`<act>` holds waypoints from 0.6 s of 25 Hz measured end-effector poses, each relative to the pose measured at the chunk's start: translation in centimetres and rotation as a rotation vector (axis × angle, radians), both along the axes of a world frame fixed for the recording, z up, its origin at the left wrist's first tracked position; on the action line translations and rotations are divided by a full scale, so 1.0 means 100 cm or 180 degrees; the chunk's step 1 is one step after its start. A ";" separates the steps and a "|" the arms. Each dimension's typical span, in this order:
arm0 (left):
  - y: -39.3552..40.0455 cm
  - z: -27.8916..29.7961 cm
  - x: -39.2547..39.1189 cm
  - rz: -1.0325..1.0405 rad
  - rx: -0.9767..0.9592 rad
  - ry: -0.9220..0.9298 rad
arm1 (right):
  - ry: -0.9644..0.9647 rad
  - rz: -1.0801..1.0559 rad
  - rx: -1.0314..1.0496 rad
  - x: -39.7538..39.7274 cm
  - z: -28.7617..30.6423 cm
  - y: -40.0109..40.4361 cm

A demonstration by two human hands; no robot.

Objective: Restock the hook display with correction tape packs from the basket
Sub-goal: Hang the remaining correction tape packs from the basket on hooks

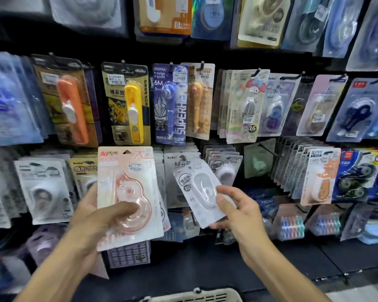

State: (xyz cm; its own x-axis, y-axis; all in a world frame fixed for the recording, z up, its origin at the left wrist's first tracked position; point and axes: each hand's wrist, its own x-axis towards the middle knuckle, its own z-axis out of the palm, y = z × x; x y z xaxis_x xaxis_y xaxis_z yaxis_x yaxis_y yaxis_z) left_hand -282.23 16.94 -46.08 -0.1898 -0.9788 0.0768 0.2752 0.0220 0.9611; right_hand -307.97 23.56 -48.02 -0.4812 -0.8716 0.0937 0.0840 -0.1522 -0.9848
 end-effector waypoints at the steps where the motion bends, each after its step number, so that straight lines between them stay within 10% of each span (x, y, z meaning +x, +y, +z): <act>1: 0.002 0.002 0.001 0.0001 -0.0031 0.0006 | 0.0076 -0.0002 0.0037 0.007 -0.005 -0.004; 9: 0.004 0.010 0.000 0.0134 -0.0064 0.0149 | -0.0536 -0.0145 -0.0753 0.014 -0.004 -0.003; 15: 0.006 0.008 -0.005 0.0047 -0.0096 0.0176 | 0.0406 -0.0278 0.0008 0.032 -0.003 -0.015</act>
